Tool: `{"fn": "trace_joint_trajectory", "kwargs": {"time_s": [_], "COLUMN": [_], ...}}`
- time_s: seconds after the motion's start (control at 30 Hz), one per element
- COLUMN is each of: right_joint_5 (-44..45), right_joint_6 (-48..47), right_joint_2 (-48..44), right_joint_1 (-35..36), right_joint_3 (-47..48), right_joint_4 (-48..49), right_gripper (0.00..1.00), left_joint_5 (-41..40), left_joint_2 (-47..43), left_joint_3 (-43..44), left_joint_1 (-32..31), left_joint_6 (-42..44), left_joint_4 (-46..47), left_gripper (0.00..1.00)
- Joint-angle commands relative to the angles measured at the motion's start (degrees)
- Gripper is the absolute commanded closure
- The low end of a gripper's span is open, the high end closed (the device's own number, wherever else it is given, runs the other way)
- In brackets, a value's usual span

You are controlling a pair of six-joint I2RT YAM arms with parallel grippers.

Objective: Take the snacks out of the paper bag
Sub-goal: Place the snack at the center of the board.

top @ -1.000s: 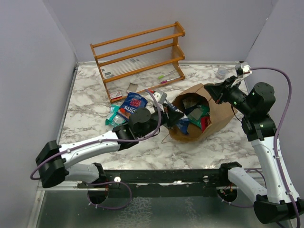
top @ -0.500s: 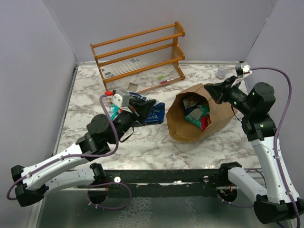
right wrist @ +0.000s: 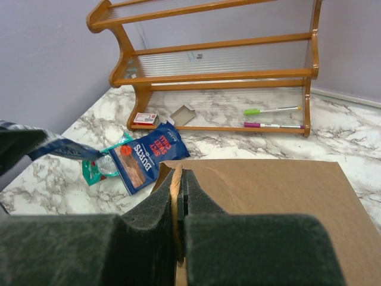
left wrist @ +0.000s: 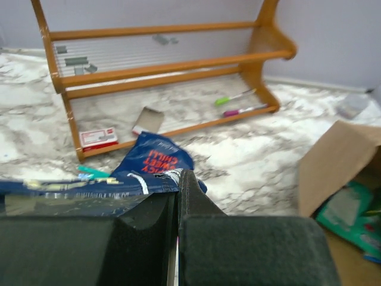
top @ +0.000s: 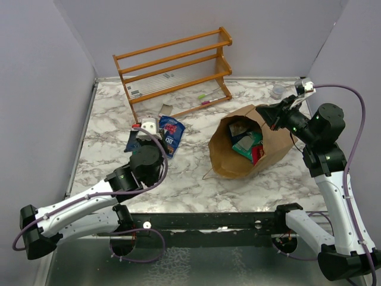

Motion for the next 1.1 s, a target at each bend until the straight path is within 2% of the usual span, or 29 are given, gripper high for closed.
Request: {"fn": "trace_joint_trajectory", "kwargs": {"time_s": [0.0,0.17,0.23,0.33,0.5,0.6,0.73,0.9,1.07], "right_joint_5": [0.1,0.2,0.5,0.6,0.4,0.3,0.7,1.3,1.4], "right_joint_6": [0.3,0.2,0.3,0.1,0.2,0.4,0.2,-0.2,-0.2], "right_joint_2": [-0.4,-0.8,-1.0,-1.1,-1.0,-1.0,-1.3,-1.7,-1.8], "right_joint_1": [0.1,0.1,0.1,0.1,0.1,0.1,0.1,0.1,0.1], "right_joint_3": [-0.1,-0.1,-0.1,-0.1,-0.4,-0.8,-0.8,0.2,-0.3], "right_joint_4": [1.4,0.9,0.8,0.6,1.2,1.5,1.1,0.3,0.8], "right_gripper": [0.98,0.98,0.98,0.98,0.98,0.98,0.98,0.98,0.98], "left_joint_5": [-0.9,11.9,14.6,15.1,16.4,18.5,25.8,32.5,44.3], "left_joint_2": [4.8,11.8,14.3,16.3,17.7,21.1,27.5,36.7,42.0], "left_joint_3": [-0.8,1.7,3.8,7.9,10.2,12.6,16.4,27.3,31.4], "left_joint_1": [3.4,13.9,16.0,17.0,17.6,18.9,21.6,25.3,27.9], "left_joint_6": [-1.1,-9.8,-11.0,-10.9,-7.1,-7.8,-8.3,-7.9,-5.1], "left_joint_4": [-1.0,-5.6,-6.1,-6.1,2.9,4.9,7.0,-0.4,2.2], "left_gripper": [1.00,1.00,1.00,1.00,1.00,1.00,1.00,1.00,1.00]}}
